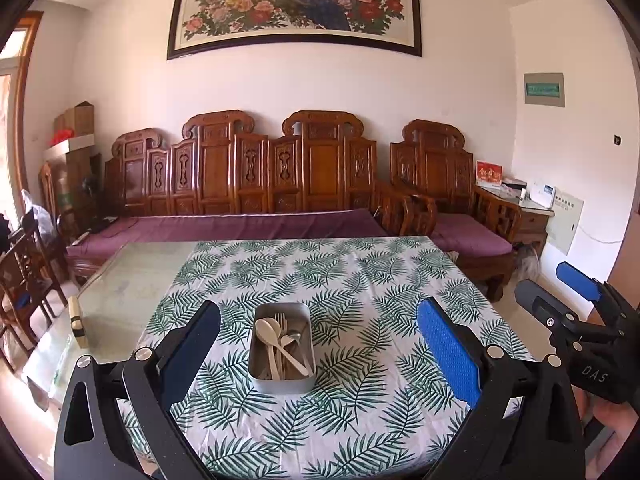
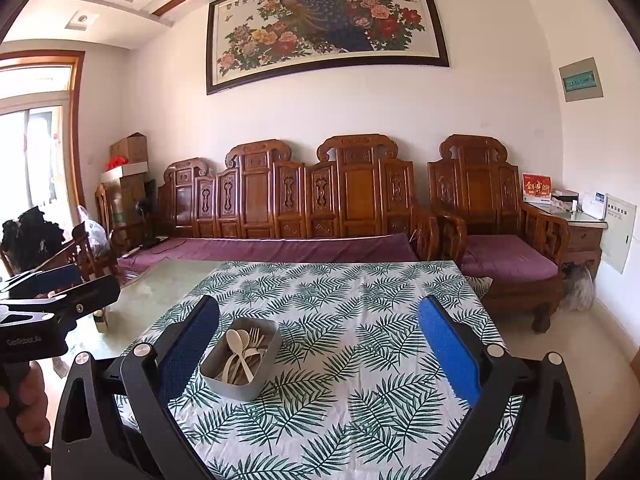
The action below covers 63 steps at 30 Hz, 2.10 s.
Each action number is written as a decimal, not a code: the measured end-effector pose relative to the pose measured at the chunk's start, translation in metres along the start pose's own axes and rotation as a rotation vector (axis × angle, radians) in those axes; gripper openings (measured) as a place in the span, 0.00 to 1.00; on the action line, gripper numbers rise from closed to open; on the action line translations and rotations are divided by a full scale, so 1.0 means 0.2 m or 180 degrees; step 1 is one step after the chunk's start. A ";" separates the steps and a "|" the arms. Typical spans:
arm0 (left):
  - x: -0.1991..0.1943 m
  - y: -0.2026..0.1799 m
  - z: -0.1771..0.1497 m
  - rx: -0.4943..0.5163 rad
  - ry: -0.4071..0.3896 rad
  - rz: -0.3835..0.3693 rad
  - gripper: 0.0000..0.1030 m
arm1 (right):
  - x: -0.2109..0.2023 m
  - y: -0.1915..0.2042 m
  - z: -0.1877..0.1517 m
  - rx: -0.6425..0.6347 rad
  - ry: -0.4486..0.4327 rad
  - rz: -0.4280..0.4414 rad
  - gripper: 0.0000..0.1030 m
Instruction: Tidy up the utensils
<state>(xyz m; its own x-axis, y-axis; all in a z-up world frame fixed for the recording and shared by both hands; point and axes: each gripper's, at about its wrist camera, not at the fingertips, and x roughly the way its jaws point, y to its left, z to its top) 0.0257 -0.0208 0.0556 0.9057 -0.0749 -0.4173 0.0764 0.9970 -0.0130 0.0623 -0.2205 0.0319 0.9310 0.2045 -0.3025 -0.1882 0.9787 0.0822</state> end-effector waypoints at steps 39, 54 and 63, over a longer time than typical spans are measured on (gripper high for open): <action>0.03 0.01 -0.04 -0.0003 0.0021 0.0059 0.92 | 0.01 0.01 -0.02 0.0009 0.0015 0.0032 0.97; 0.03 0.00 -0.04 -0.0007 0.0021 0.0059 0.92 | 0.01 0.02 -0.03 0.0008 0.0015 0.0024 0.97; 0.02 0.00 -0.04 -0.0007 0.0018 0.0057 0.92 | 0.02 0.01 -0.04 0.0008 0.0023 0.0018 0.97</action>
<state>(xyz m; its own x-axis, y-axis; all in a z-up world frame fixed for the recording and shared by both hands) 0.0270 -0.0203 0.0464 0.9046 -0.0568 -0.4226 0.0591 0.9982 -0.0075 0.0634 -0.2178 0.0240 0.9276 0.2102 -0.3088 -0.1927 0.9775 0.0863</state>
